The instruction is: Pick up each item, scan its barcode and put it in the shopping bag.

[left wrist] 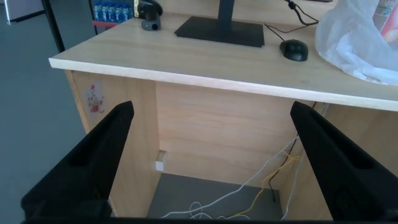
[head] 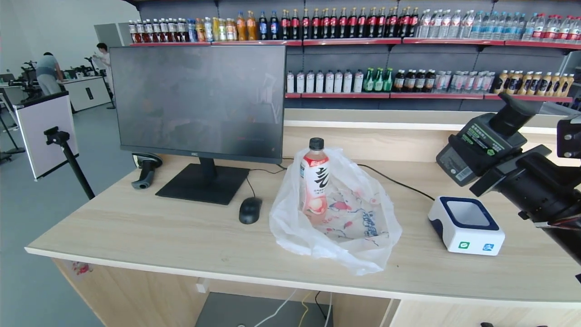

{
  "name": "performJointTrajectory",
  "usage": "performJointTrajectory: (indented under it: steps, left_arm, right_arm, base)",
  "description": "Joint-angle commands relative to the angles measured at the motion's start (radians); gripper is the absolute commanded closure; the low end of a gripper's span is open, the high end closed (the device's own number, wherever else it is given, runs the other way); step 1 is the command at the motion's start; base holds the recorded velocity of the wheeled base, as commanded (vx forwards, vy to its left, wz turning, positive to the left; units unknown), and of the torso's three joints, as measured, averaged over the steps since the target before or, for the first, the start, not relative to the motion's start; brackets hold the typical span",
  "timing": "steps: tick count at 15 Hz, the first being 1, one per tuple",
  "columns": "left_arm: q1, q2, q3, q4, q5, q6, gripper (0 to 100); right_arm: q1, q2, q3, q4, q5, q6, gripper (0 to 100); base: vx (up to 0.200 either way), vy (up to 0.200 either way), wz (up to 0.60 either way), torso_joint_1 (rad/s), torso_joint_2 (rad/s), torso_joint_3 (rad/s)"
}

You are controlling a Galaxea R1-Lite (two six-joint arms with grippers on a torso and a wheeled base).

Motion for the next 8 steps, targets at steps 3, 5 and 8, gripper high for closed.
performJointTrajectory:
  steps: [3, 5, 8]
  left_arm:
    - [0.000, 0.000, 0.000, 0.000, 0.000, 0.000, 0]
    - [0.000, 0.000, 0.000, 0.000, 0.000, 0.000, 0]
    - [0.000, 0.000, 0.000, -0.002, 0.000, 0.000, 0]
  right_arm:
    - [0.001, 0.001, 0.013, 0.002, 0.002, 0.000, 100]
    - [0.001, 0.001, 0.022, 0.002, 0.002, 0.000, 100]
    - [0.001, 0.001, 0.023, 0.002, 0.002, 0.000, 100]
  base:
    - [0.000, 0.000, 0.40, 0.006, 0.00, 0.005]
    - [0.000, 0.000, 0.60, 0.002, 0.00, 0.002]
    - [0.000, 0.000, 0.20, 0.001, 0.00, 0.001]
